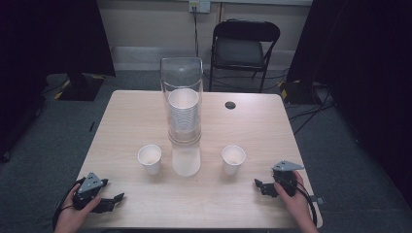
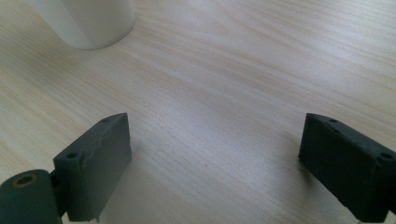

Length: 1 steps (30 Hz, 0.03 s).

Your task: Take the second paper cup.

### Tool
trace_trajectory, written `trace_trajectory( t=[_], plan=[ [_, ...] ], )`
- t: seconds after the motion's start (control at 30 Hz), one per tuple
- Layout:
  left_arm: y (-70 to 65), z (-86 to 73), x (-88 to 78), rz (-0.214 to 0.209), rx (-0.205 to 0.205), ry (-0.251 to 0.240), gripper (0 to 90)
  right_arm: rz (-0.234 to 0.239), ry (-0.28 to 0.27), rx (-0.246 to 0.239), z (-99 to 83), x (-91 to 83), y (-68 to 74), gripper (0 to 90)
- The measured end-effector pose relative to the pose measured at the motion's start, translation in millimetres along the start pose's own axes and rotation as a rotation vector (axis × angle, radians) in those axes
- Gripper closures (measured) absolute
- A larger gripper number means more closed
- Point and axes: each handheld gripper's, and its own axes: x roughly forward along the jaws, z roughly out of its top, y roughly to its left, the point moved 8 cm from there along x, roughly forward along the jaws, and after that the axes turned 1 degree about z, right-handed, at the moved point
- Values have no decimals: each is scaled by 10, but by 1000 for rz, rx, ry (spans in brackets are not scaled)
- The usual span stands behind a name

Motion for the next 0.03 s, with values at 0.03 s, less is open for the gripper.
trace_trajectory(
  t=[0.03],
  plan=[
    [3, -2, -2, -1, 4, 2, 153, 0, 0, 0, 0, 0, 0, 89]
  ],
)
